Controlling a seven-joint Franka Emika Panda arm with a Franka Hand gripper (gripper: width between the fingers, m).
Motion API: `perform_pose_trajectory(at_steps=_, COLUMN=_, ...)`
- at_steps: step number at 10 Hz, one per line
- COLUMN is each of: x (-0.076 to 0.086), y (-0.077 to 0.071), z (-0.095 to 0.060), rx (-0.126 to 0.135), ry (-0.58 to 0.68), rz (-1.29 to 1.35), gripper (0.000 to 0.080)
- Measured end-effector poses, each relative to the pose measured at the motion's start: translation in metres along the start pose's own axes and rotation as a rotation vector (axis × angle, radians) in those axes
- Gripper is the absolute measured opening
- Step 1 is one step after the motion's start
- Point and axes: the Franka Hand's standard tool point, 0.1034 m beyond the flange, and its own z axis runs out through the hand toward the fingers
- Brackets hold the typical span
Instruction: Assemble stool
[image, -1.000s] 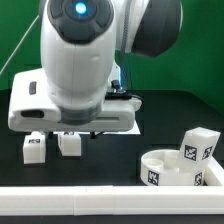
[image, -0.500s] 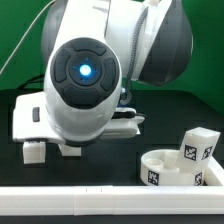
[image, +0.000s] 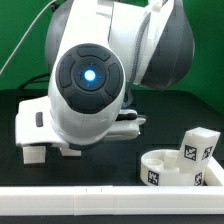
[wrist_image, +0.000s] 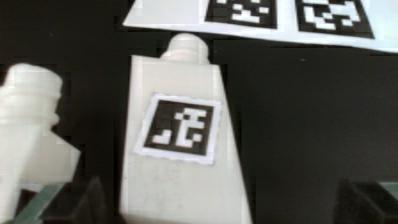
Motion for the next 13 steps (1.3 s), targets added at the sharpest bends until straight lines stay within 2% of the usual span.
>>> perform_pose_trajectory(at_steps=5, x=0.004, y=0.002, z=0.015, rx=0.001, ry=0.0, rz=0.003, gripper=0.0649)
perform_pose_trajectory(at_steps=8, x=0.005, y=0.003, z=0.016, rx=-0.001, ry=0.007, rz=0.003, gripper=0.0649)
perform_pose_trajectory(at_steps=10, x=0.006, y=0.002, z=0.016, rx=-0.002, ry=0.008, rz=0.002, gripper=0.0385)
perform_pose_trajectory(at_steps=11, x=0.006, y=0.002, z=0.015, rx=-0.002, ry=0.008, rz=0.002, gripper=0.0385)
perform_pose_trajectory(at_steps=12, x=0.006, y=0.002, z=0.014, rx=-0.002, ry=0.01, rz=0.002, gripper=0.0325)
perform_pose_trajectory(at_steps=13, x=0.006, y=0.002, z=0.014, rx=-0.002, ry=0.011, rz=0.002, gripper=0.0325)
